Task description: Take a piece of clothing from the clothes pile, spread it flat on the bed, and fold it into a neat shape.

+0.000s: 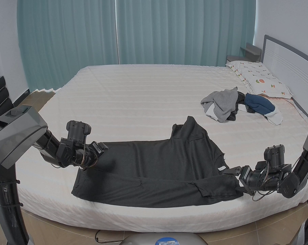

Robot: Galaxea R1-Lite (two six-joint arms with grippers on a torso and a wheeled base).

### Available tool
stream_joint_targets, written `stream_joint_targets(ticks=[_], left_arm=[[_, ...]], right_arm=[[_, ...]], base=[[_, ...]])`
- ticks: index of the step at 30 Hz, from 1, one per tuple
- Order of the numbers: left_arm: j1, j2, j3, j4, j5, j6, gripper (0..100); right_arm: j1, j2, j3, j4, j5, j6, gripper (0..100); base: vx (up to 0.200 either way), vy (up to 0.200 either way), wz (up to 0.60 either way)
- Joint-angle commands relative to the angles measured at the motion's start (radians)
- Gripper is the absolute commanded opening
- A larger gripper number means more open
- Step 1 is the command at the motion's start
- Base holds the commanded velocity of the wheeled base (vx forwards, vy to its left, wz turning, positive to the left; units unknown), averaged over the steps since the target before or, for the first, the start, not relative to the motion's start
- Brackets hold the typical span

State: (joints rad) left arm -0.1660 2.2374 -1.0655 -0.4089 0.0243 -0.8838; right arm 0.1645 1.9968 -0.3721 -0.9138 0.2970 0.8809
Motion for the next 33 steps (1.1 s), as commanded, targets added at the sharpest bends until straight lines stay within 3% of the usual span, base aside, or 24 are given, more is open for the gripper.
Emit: stream_joint_targets(ticks=[1,8,11,20,28,33], left_arm=[[0.034,0.008,-0.024,-0.005,0.0,-0.014,100],[0.086,-0.048,-0.001,0.009,-0.03,-0.009,100],[0.112,-0.075,0.027,0.061,-0.124,0.078,100],[0.155,-0.022,0.072,0.052,-0.328,0.361,100],[0.167,0.054,0.078,-0.001,-0.376,0.585,100],[0.172,0.054,0.078,-0.008,-0.379,0.625,100]], right_arm=[[0.0,-0.001,0.001,0.0,0.001,0.0,100],[-0.002,0.0,0.001,0.0,0.001,0.0,100],[-0.002,0.0,-0.001,0.0,0.001,0.0,100],[0.0,0.008,0.001,0.0,0.004,0.0,100],[-0.002,0.011,0.001,0.0,0.004,0.0,100],[-0.002,0.013,-0.001,0.0,0.005,0.0,100]], base=[[0.0,0.0,0.0],[0.0,0.0,0.0],[0.0,0.0,0.0],[0.0,0.0,0.0],[0.0,0.0,0.0],[0.0,0.0,0.0]])
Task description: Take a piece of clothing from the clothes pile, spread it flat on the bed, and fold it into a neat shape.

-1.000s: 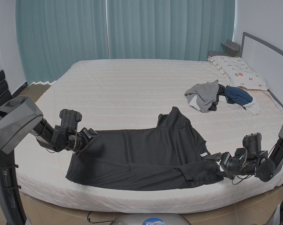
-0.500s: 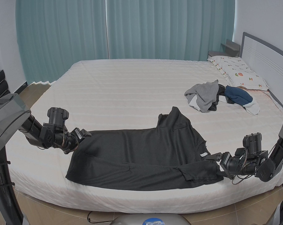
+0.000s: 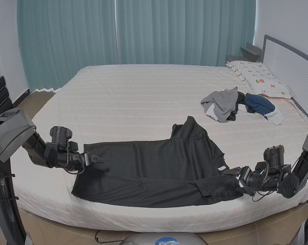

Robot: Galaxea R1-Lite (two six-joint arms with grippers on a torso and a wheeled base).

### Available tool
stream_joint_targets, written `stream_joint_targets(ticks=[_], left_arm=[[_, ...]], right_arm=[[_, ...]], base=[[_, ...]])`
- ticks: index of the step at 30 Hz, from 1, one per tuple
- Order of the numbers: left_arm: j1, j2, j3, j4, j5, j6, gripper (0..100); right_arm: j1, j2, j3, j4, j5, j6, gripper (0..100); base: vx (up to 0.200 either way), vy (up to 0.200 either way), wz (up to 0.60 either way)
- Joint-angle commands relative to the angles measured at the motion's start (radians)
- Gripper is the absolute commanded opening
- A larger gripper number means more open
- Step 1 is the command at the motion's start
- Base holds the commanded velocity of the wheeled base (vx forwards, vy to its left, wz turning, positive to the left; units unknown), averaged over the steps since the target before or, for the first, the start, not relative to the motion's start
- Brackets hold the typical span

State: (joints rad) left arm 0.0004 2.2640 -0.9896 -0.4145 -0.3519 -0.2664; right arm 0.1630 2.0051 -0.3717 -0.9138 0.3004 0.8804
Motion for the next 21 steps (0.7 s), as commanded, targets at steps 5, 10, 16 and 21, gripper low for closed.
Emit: stream_joint_targets(ticks=[5,10,16,21], left_arm=[[0.004,0.032,-0.012,-0.004,0.001,0.033,100],[0.003,0.034,-0.015,-0.004,0.001,0.033,100],[0.001,0.055,-0.008,-0.05,0.002,0.033,0],[0.001,0.054,0.003,-0.056,0.011,0.03,0]], right_arm=[[0.001,0.001,0.0,0.0,0.0,0.0,100],[0.001,0.003,-0.001,0.0,0.0,0.0,100],[0.001,0.003,-0.001,0.0,0.0,0.0,100],[0.001,0.004,-0.003,0.0,0.0,-0.001,100]], base=[[0.0,0.0,0.0],[0.0,0.0,0.0],[0.0,0.0,0.0],[0.0,0.0,0.0]])
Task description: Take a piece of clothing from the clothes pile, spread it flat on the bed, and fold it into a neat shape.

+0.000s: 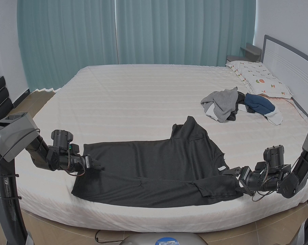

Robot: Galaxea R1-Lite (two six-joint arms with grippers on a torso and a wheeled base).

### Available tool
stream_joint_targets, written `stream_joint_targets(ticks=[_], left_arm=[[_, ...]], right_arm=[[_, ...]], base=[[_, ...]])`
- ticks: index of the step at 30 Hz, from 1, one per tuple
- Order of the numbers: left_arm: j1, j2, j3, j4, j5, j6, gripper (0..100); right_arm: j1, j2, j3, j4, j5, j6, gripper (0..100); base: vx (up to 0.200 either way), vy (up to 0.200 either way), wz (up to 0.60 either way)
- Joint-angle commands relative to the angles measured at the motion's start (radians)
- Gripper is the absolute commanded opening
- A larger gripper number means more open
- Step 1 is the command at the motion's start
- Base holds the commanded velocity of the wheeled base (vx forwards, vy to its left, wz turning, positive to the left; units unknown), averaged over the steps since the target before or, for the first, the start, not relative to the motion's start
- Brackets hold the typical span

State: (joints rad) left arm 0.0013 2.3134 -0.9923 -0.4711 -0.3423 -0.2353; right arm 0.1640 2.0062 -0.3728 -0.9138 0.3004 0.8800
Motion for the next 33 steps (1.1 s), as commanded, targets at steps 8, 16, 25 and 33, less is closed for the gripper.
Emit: stream_joint_targets(ticks=[8,16,25,33], left_arm=[[0.019,-0.089,0.073,0.0,0.005,-0.004,0],[0.019,-0.163,0.124,0.002,0.036,-0.007,0],[0.017,-0.266,0.198,0.009,0.039,-0.01,0],[0.016,-0.316,0.241,0.011,0.039,-0.01,0]], right_arm=[[0.003,0.013,-0.032,-0.02,0.0,-0.035,100],[0.005,0.043,-0.077,-0.02,0.005,-0.134,100],[-0.017,0.14,-0.15,-0.031,0.048,-0.326,100],[-0.057,0.171,-0.21,-0.034,0.106,-0.414,100]], base=[[0.0,0.0,0.0],[0.0,0.0,0.0],[0.0,0.0,0.0],[0.0,0.0,0.0]])
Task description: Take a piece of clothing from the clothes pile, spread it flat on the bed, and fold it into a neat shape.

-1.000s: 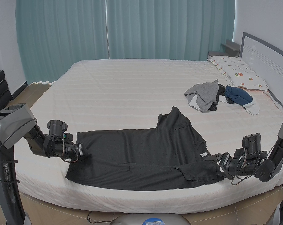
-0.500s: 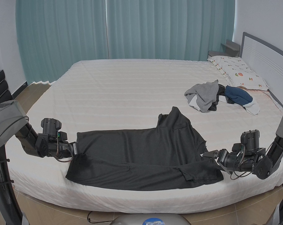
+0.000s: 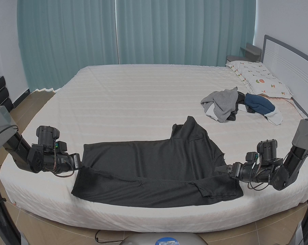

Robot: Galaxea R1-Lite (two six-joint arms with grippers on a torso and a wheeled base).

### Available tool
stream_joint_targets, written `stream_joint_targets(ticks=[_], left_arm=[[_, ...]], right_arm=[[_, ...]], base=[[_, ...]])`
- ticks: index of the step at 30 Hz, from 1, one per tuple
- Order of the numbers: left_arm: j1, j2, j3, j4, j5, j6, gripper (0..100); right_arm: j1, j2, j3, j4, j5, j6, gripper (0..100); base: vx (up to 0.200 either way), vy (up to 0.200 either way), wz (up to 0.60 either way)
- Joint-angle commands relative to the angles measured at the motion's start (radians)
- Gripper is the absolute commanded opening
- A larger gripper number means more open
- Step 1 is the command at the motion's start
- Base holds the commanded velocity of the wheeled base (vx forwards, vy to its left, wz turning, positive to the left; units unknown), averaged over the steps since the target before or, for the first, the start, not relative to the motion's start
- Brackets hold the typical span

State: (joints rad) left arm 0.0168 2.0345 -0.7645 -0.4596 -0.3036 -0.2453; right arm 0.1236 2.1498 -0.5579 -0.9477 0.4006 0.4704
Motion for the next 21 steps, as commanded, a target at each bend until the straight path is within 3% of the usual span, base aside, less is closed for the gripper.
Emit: stream_joint_targets(ticks=[1,8,21], left_arm=[[0.002,-0.04,0.016,-0.001,0.001,-0.003,0],[0.002,-0.04,0.017,-0.002,0.051,-0.005,0],[0.002,-0.049,0.02,0.002,0.052,-0.006,0]], right_arm=[[-0.025,0.028,-0.043,0.001,0.006,-0.009,100],[-0.052,0.068,-0.048,-0.008,0.026,-0.064,100],[-0.062,0.14,-0.027,-0.099,0.024,-0.098,100]], base=[[0.0,0.0,0.0],[0.0,0.0,0.0],[0.0,0.0,0.0]])
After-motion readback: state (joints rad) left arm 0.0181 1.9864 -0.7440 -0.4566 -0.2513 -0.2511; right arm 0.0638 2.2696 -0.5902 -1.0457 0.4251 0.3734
